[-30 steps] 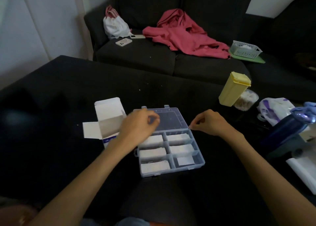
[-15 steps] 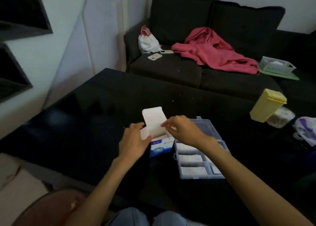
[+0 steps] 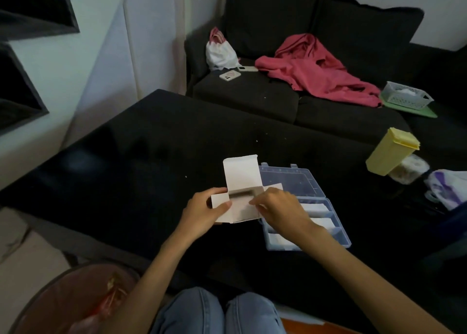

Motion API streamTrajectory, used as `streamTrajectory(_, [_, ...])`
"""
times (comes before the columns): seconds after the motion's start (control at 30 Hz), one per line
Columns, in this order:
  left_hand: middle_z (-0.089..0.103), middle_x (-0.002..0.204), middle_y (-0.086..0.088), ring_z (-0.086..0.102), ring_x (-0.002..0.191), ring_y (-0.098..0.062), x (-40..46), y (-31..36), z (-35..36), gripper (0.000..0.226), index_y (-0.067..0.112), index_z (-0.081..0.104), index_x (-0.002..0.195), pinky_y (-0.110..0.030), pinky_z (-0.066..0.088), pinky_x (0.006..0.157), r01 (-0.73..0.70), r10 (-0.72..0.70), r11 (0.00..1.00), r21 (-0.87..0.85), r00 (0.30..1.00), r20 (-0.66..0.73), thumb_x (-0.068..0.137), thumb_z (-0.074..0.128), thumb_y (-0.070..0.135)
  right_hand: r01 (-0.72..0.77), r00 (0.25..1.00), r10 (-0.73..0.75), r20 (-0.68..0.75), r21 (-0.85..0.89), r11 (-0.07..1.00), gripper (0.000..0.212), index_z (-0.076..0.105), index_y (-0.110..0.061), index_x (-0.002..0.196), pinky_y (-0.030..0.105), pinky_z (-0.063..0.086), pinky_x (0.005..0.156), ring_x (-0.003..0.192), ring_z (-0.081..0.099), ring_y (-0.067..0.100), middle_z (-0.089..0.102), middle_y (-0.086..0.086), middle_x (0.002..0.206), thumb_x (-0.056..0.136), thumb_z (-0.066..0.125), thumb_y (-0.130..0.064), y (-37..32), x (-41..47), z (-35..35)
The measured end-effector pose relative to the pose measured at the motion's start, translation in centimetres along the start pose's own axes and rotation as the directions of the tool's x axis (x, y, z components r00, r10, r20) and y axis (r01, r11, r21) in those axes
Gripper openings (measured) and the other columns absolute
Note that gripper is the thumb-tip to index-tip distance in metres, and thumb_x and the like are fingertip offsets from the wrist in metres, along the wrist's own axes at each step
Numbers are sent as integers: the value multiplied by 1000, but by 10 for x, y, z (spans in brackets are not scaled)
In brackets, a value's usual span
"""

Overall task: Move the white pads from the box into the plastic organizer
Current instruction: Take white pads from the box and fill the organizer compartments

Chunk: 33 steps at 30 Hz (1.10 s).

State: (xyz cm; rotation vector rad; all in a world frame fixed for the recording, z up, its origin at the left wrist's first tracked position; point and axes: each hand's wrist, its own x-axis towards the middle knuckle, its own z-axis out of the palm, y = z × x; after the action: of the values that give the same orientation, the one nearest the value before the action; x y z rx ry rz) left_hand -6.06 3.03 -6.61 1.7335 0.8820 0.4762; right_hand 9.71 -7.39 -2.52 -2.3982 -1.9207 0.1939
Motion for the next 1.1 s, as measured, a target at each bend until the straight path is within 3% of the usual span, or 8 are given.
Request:
streamTrajectory(0.17, [63, 112, 0, 62, 100, -17, 0, 3, 5, 39, 23, 57, 126, -31, 58, 71, 32, -35, 997, -64, 999, -40, 88, 65, 20, 41, 990, -34, 140, -45, 998, 41, 45, -17, 134, 36, 41, 100, 119, 52, 28, 50, 9, 135, 93, 50, -10, -14, 18, 9])
streamTrajectory(0.3, [61, 119, -3, 60, 104, -20, 3, 7, 5, 41, 23, 56, 128, -30, 58, 68, 63, -65, 997, -44, 997, -46, 88, 64, 19, 31, 953, -9, 302, -68, 997, 57, 33, -14, 142, 42, 39, 102, 126, 44, 33, 39, 12, 144, 90, 53, -5, -18, 37, 10])
streamTrajectory(0.4, [58, 123, -3, 58, 107, -21, 3, 9, 6, 42, 23, 54, 130, -26, 57, 66, 82, -84, 995, -49, 995, -48, 89, 63, 20, 13, 937, 10, 348, -62, 998, 55, 34, -15, 142, 40, 39, 101, 125, 44, 34, 39, 11, 142, 91, 53, -7, -19, 45, 10])
streamTrajectory(0.57, [58, 124, -5, 60, 106, -21, 1, 6, 5, 44, 22, 53, 130, -30, 57, 71, 85, -89, 993, -88, 995, -38, 88, 64, 19, 30, 952, 5, 308, -109, 994, 37, 51, -6, 128, 34, 40, 99, 114, 53, 30, 55, 12, 127, 94, 52, -19, -21, 44, 11])
streamTrajectory(0.7, [58, 124, -4, 59, 108, -22, 3, 5, 6, 44, 23, 54, 129, -41, 57, 81, 87, -90, 992, -97, 995, -31, 87, 65, 19, 16, 974, 7, 228, -101, 995, 32, 55, -5, 122, 32, 42, 97, 109, 56, 29, 58, 14, 122, 93, 54, -17, -19, 44, 11])
streamTrajectory(0.83, [55, 118, 3, 56, 106, -18, 5, 5, 5, 41, 23, 56, 127, -40, 57, 82, 86, -90, 993, -81, 995, -43, 88, 65, 19, 26, 992, -12, 127, -117, 993, 30, 59, -8, 118, 33, 46, 93, 103, 61, 28, 62, 13, 116, 91, 59, -21, -17, 46, 14])
streamTrajectory(0.97, [56, 124, 0, 56, 110, -20, 6, 3, 5, 41, 23, 57, 127, -43, 56, 84, 74, -77, 996, -52, 996, -53, 87, 65, 20, 81, 989, -66, 132, -115, 990, 30, 60, -8, 119, 31, 43, 98, 106, 61, 27, 62, 12, 119, 92, 57, -21, -15, 45, 12])
streamTrajectory(1.1, [57, 125, -2, 57, 108, -20, 9, 5, 4, 40, 23, 56, 127, -37, 58, 76, 71, -73, 997, -31, 995, -62, 88, 64, 18, 145, 970, -126, 208, -81, 986, 32, 61, -10, 120, 31, 44, 97, 108, 59, 27, 60, 11, 124, 89, 60, -19, -8, 46, 1])
